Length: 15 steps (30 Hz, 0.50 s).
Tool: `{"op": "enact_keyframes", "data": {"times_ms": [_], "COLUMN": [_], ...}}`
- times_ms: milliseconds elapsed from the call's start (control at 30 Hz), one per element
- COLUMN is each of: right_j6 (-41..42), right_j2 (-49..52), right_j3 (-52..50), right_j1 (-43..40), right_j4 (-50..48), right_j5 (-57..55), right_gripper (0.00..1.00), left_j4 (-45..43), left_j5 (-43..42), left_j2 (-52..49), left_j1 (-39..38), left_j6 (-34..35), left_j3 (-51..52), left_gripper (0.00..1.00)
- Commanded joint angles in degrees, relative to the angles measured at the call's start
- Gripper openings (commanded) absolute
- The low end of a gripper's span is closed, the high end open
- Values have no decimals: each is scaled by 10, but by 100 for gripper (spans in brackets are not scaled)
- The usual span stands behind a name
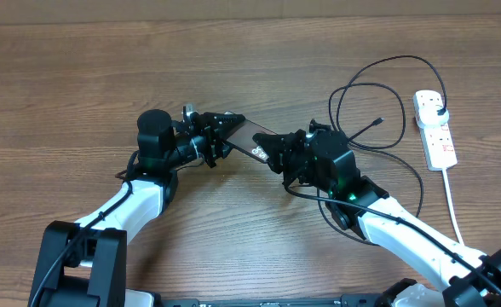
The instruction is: Plug charger to phone and switch on socket
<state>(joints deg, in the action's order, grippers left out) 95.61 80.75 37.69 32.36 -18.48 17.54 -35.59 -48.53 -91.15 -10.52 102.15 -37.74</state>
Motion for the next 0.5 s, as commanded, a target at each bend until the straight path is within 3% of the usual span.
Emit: {"op": "enact_keyframes", "data": {"times_ms": [0, 200, 300, 467], "right_j6": [-1, -63, -75, -101], "right_j2": [10, 10, 10, 10], "right_j3": [6, 6, 6, 6], "right_j1": [7, 7, 7, 7], "right_j4": [0, -11, -11, -7], "right_j5": [-2, -20, -34, -49], "right_gripper": [4, 4, 5, 32], "left_j4": [-11, -11, -11, -11], "left_j5": [-2, -2, -2, -2], "left_j2": [0, 0, 0, 0], "left_j1": [-4, -4, -4, -4], "left_j6": [3, 3, 3, 3], "left_j3": [-2, -2, -2, -2], "left_gripper": [28, 6, 4, 4]}}
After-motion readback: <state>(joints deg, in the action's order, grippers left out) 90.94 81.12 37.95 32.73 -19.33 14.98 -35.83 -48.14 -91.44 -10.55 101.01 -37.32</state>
